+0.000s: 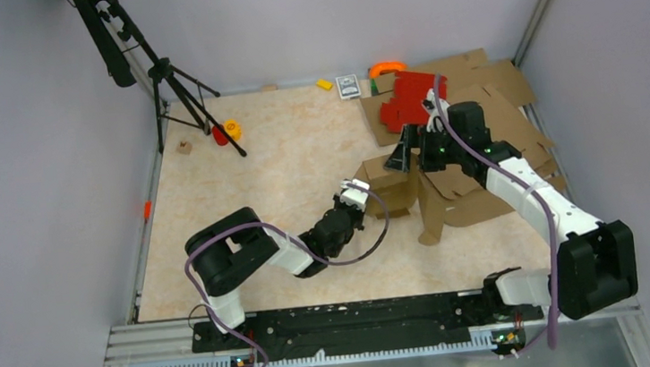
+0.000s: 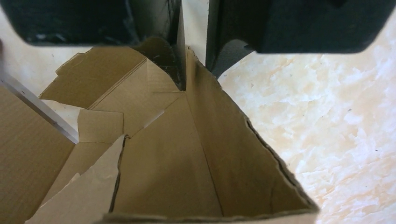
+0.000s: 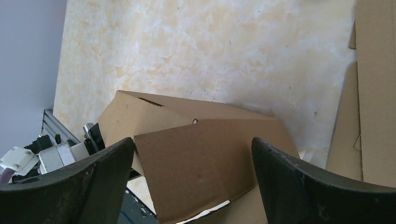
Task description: Fold the paper box
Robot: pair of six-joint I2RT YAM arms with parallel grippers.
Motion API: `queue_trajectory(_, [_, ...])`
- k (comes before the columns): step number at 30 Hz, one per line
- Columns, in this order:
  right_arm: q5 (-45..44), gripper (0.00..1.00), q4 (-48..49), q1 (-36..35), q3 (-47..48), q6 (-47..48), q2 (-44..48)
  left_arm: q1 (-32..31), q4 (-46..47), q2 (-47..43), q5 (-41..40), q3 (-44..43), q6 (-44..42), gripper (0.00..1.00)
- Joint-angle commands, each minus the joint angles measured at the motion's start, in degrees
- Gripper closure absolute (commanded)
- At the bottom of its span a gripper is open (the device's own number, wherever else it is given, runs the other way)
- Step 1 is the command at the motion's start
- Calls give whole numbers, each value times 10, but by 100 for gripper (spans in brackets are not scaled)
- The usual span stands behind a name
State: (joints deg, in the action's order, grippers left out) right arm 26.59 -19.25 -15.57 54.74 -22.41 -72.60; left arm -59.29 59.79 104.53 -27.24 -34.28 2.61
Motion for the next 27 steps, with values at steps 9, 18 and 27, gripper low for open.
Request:
queue_trajectory(9, [22, 8, 18, 2, 3, -11, 29, -3, -6, -27, 23, -11, -11, 71])
queue_trajectory(18, [47, 11, 37, 0, -19, -35, 35, -17, -62, -25, 6, -49, -22, 86])
queue_trajectory(27, [10, 10, 14, -4, -33, -21, 46, -19, -73, -31, -30, -58, -2, 100])
